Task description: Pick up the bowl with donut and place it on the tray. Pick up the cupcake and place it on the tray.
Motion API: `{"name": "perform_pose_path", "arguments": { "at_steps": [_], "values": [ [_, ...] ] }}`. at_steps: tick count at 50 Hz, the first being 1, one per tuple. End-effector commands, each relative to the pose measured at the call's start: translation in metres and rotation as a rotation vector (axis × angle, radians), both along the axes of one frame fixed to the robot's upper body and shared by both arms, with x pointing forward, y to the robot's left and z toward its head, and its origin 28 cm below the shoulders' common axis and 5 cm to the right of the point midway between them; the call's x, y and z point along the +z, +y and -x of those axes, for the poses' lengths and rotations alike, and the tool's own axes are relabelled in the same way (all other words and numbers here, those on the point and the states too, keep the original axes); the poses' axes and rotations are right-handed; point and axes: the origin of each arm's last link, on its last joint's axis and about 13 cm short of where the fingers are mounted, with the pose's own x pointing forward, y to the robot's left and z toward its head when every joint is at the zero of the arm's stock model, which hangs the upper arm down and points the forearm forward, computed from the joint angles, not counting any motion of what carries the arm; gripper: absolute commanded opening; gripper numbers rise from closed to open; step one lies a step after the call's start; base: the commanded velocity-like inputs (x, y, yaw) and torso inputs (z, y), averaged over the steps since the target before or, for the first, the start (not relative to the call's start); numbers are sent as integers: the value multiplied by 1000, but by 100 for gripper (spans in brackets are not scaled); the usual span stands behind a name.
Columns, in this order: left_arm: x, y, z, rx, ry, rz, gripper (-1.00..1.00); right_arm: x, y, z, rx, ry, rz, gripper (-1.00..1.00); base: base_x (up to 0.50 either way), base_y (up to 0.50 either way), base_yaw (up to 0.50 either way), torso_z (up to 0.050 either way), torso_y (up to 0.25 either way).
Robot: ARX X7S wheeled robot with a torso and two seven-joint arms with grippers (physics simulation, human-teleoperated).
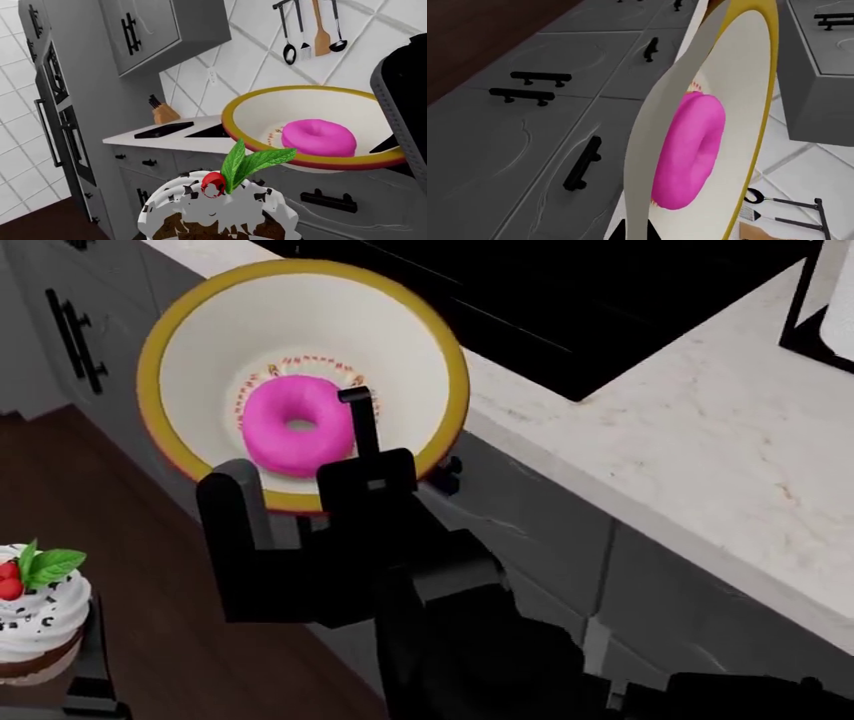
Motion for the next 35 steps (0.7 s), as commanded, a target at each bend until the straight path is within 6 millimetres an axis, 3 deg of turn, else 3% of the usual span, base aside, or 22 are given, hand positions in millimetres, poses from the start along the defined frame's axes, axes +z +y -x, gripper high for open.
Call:
{"name": "perform_pose_path", "arguments": {
  "at_steps": [1, 35],
  "values": [
    [1, -2, 0, -6, -2, 26, -100, 9, 1, 1, 4, -69, 11, -100, 152, 483, 0, 0, 0],
    [1, -1, 0, -5, -4, 29, -100, 9, 2, 1, -8, -86, 37, -100, 141, 494, 0, 0, 2]
  ]
}}
